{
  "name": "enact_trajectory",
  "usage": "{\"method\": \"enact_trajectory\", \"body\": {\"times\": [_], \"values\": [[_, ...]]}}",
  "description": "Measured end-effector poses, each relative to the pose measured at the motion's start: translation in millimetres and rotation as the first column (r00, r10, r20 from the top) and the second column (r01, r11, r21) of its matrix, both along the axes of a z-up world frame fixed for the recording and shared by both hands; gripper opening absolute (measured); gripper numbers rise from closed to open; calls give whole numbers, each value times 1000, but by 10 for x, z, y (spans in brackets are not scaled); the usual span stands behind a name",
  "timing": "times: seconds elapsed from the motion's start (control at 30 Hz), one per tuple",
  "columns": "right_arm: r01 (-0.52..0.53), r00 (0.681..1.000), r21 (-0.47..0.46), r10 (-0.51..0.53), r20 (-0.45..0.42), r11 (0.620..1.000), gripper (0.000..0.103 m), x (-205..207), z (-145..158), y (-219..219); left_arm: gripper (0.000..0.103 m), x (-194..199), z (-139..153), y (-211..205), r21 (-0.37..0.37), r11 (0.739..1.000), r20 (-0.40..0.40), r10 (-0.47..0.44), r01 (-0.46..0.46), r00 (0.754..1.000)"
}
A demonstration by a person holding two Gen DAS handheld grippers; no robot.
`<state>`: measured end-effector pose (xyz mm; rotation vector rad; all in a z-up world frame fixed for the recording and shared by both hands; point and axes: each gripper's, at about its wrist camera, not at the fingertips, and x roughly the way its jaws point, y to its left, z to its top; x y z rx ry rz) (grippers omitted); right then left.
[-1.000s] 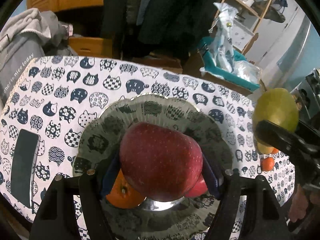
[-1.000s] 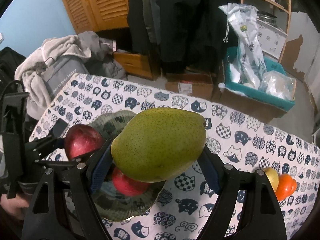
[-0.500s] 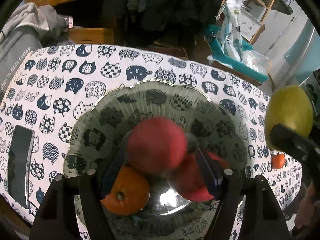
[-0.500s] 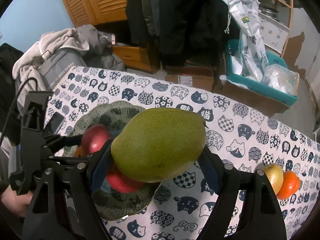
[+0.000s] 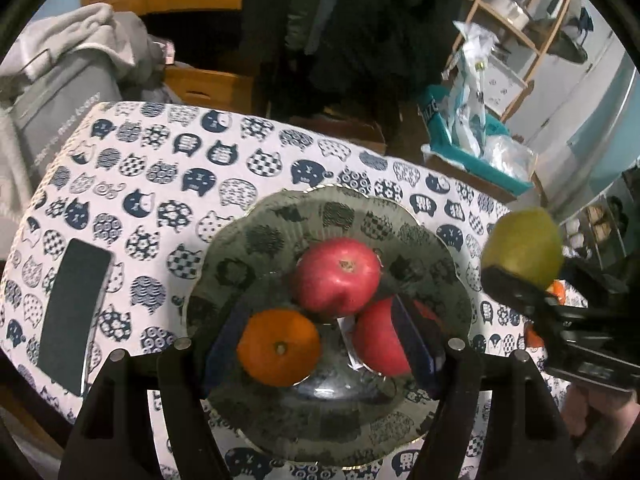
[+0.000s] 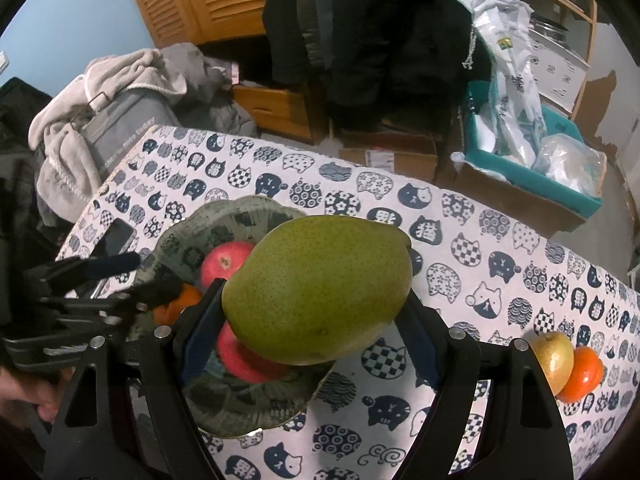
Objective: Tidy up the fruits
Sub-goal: 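Lower the apple into the bowl with the left gripper while the right gripper lowers the pear beside it, then open both grippers and withdraw them from the bowl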
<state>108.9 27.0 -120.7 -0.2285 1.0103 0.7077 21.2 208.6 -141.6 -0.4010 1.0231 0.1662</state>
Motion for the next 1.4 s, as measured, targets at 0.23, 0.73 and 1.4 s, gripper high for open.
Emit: {"method": "enact_trajectory", "body": {"times": [0.23, 0.73, 1.4], "values": [[-33, 999, -33, 32, -24, 999, 81, 70, -177, 195, 75, -89, 58, 104, 5, 1000, 17, 30, -30, 999], [-89, 990, -98, 77, -119, 991, 82, 159, -554, 332, 75, -92, 104, 76, 25, 999, 29, 20, -21, 999], [5, 998, 18, -7, 60, 1000, 85, 0, 253, -61, 75, -163, 544, -157, 41, 999, 133, -26, 20, 991]]}}
